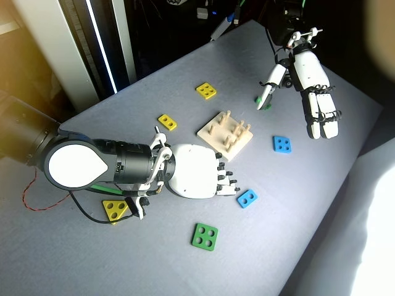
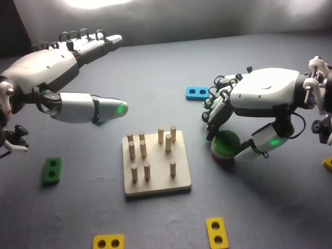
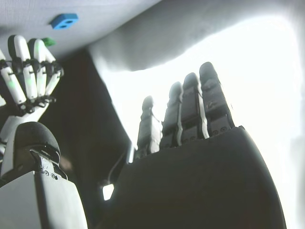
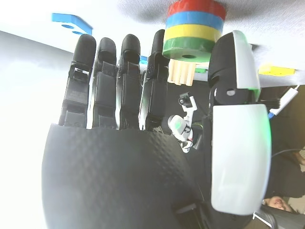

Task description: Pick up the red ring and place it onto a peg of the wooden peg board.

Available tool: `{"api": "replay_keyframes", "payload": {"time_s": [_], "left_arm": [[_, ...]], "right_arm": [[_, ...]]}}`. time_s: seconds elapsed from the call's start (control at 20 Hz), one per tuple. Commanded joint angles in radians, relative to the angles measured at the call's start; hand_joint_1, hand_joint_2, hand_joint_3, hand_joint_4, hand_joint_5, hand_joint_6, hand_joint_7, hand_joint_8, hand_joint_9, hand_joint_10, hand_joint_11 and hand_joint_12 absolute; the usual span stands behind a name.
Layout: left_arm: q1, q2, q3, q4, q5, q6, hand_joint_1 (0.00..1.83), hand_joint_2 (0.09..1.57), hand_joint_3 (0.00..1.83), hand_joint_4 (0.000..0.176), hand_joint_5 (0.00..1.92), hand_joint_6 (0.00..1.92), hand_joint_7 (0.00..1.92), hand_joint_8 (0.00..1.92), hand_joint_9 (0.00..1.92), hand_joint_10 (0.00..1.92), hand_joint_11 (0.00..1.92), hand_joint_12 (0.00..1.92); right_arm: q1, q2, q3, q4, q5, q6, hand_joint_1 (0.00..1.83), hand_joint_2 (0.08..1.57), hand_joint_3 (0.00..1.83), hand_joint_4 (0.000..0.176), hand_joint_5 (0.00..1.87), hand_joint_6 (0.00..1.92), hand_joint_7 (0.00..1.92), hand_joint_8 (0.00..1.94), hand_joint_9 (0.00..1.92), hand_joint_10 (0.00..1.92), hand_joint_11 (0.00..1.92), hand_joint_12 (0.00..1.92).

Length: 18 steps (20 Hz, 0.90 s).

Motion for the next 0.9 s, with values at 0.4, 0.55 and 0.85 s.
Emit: {"api": "replay_keyframes", "payload": {"time_s": [0.4,0.55,0.85], "left_arm": [[-0.012,0.006,-0.001,-0.004,-0.122,-0.004,0.4,0.98,0.0,0.176,0.06,0.0,0.01,0.0,0.0,0.0,0.0,0.12],[-0.008,0.006,-0.001,-0.009,-0.122,-0.002,0.38,0.97,0.0,0.174,0.06,0.0,0.0,0.0,0.0,0.0,0.0,0.11],[0.001,0.007,-0.001,-0.017,-0.125,0.0,0.37,0.98,0.0,0.164,0.06,0.0,0.01,0.0,0.0,0.0,0.0,0.11]], "right_arm": [[0.015,0.0,-0.005,0.026,0.077,0.013,1.06,1.18,0.0,0.0,0.85,1.18,0.57,0.01,0.37,0.06,0.0,1.11],[0.024,0.001,-0.005,-0.008,0.085,0.042,1.08,1.16,0.0,0.0,0.88,1.14,0.57,0.01,0.34,0.05,0.0,1.17],[0.034,0.009,-0.007,-0.015,0.116,0.062,1.09,1.16,0.0,0.0,0.9,1.12,0.56,0.0,0.32,0.03,0.0,1.11]]}}
